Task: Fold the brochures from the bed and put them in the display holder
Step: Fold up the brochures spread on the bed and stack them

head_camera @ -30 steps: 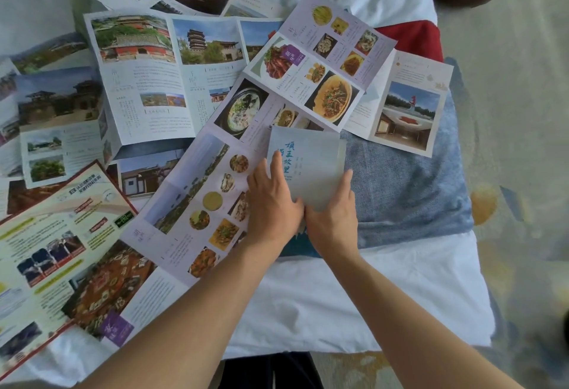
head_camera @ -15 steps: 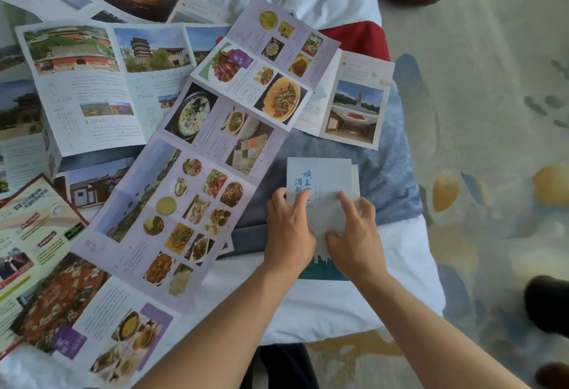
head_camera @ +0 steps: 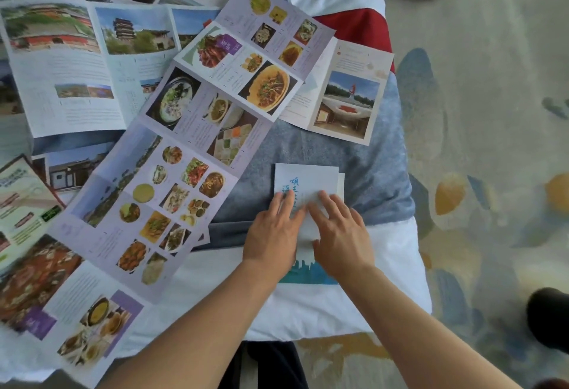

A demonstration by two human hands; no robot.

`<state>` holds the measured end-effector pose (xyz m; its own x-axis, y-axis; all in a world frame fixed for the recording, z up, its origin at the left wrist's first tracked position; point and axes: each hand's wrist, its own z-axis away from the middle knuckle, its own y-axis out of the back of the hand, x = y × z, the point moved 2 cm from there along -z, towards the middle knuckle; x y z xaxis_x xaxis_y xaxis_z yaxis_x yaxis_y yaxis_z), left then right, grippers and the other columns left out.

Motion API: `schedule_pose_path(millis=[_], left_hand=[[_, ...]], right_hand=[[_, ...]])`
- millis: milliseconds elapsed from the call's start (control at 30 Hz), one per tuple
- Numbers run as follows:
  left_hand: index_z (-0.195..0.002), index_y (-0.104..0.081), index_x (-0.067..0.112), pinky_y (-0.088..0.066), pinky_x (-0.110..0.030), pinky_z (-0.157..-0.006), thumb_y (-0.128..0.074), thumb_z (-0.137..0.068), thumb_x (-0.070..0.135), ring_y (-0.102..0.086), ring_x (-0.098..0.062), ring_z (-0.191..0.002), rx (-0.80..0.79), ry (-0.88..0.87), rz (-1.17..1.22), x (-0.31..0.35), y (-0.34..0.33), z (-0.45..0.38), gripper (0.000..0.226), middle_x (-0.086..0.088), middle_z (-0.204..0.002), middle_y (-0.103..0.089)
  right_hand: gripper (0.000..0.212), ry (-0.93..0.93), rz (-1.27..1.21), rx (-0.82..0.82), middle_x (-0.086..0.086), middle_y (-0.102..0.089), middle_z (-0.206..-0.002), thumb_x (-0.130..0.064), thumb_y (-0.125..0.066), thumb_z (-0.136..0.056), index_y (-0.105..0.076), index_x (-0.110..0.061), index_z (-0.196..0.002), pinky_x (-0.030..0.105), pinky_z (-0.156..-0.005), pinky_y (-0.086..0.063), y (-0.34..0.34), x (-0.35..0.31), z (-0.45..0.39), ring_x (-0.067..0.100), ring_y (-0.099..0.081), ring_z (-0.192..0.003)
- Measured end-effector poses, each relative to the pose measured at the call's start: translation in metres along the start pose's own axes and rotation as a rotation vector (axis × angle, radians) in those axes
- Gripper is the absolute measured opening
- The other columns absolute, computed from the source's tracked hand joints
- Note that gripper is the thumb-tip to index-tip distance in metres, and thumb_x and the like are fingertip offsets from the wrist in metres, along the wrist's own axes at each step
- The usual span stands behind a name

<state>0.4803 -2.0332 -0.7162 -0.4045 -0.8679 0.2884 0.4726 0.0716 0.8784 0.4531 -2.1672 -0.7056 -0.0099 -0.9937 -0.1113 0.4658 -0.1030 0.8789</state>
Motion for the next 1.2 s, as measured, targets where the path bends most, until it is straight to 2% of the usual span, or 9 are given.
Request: schedule_pose_path(millis=[133, 233, 433, 567, 733, 833, 1033, 1133, 1200], left_hand=[[-0.154, -0.018, 0.024, -0.035, -0.040, -0.110, -0.062, -0.089, 0.015, 0.000, -0.031, -0.151, -0.021, 0.017, -0.016, 0.004, -0.002, -0.003, 0.079, -0.011, -0.163, -0.002], [-0.153, -0.017, 0.022, -0.034, -0.041, -0.112, -0.062, -0.090, 0.018, 0.002, -0.031, -0.151, -0.010, 0.009, -0.021, 0.002, -0.004, -0.001, 0.077, -0.011, -0.164, 0.000], [-0.148, -0.031, 0.022, -0.038, -0.044, -0.107, -0.067, -0.087, 0.022, -0.013, -0.033, -0.147, -0.005, -0.036, -0.061, -0.002, 0.003, -0.007, 0.070, -0.013, -0.160, -0.014], [-0.139, -0.044, 0.021, -0.039, -0.041, -0.108, -0.067, -0.089, 0.029, -0.032, -0.028, -0.138, 0.059, -0.065, 0.038, -0.013, 0.018, -0.006, 0.056, -0.010, -0.153, -0.032], [-0.127, -0.055, 0.020, -0.043, -0.032, -0.100, -0.062, -0.092, 0.029, -0.049, -0.020, -0.120, 0.214, 0.071, 0.197, -0.063, 0.047, 0.004, 0.037, -0.002, -0.129, -0.054], [-0.126, -0.055, 0.021, -0.042, -0.028, -0.098, -0.062, -0.090, 0.028, -0.048, -0.017, -0.118, 0.251, 0.170, 0.189, -0.107, 0.058, 0.018, 0.037, 0.002, -0.125, -0.054], [-0.124, -0.052, 0.025, -0.044, -0.029, -0.095, -0.060, -0.091, 0.035, -0.051, -0.018, -0.113, 0.301, 0.420, 0.234, -0.189, 0.066, 0.063, 0.036, 0.003, -0.124, -0.053], [-0.121, -0.052, 0.023, -0.045, -0.029, -0.087, -0.056, -0.092, 0.034, -0.051, -0.019, -0.110, 0.316, 0.495, 0.221, -0.225, 0.064, 0.088, 0.032, 0.002, -0.122, -0.052], [-0.125, -0.051, 0.020, -0.044, -0.032, -0.090, -0.056, -0.092, 0.036, -0.048, -0.020, -0.114, 0.301, 0.535, 0.195, -0.246, 0.062, 0.102, 0.036, 0.000, -0.125, -0.049]], right_hand=[[0.063, -0.012, 0.025, 0.048, 0.002, -0.032, -0.157, -0.035, -0.066, -0.087, -0.043, -0.027, -0.145, 0.041, -0.116, -0.026, 0.005, 0.000, -0.008, 0.023, -0.031, -0.142], [0.057, -0.090, -0.034, 0.099, 0.002, -0.045, -0.141, -0.043, -0.066, -0.088, -0.044, -0.031, -0.140, 0.036, -0.106, -0.034, 0.017, -0.001, -0.023, 0.023, -0.045, -0.127], [0.051, -0.134, -0.009, 0.080, 0.002, -0.044, -0.134, -0.037, -0.065, -0.090, -0.046, -0.033, -0.137, 0.034, -0.100, -0.036, 0.021, -0.003, -0.034, 0.023, -0.044, -0.122], [0.053, -0.109, -0.002, 0.089, 0.003, -0.046, -0.136, -0.035, -0.067, -0.088, -0.048, -0.027, -0.136, 0.037, -0.099, -0.037, 0.033, -0.016, -0.037, 0.024, -0.047, -0.122], [0.058, -0.024, -0.048, 0.120, 0.005, -0.047, -0.140, -0.036, -0.067, -0.088, -0.045, -0.025, -0.140, 0.039, -0.100, -0.038, 0.052, -0.073, -0.053, 0.027, -0.047, -0.125], [0.063, 0.055, -0.074, 0.139, 0.006, -0.048, -0.140, -0.035, -0.071, -0.086, -0.046, -0.023, -0.142, 0.039, -0.100, -0.039, 0.058, -0.113, -0.065, 0.027, -0.048, -0.124], [0.055, 0.196, -0.091, 0.145, 0.007, -0.052, -0.135, -0.032, -0.075, -0.082, -0.057, -0.019, -0.131, 0.044, -0.099, -0.043, 0.055, -0.188, -0.078, 0.030, -0.050, -0.122], [0.057, 0.274, -0.076, 0.114, 0.009, -0.052, -0.139, -0.030, -0.074, -0.082, -0.057, -0.018, -0.134, 0.047, -0.103, -0.041, 0.046, -0.223, -0.078, 0.033, -0.048, -0.127], [0.055, 0.327, -0.077, 0.106, 0.008, -0.050, -0.142, -0.028, -0.073, -0.082, -0.057, -0.019, -0.134, 0.048, -0.105, -0.039, 0.040, -0.246, -0.076, 0.033, -0.046, -0.130]])
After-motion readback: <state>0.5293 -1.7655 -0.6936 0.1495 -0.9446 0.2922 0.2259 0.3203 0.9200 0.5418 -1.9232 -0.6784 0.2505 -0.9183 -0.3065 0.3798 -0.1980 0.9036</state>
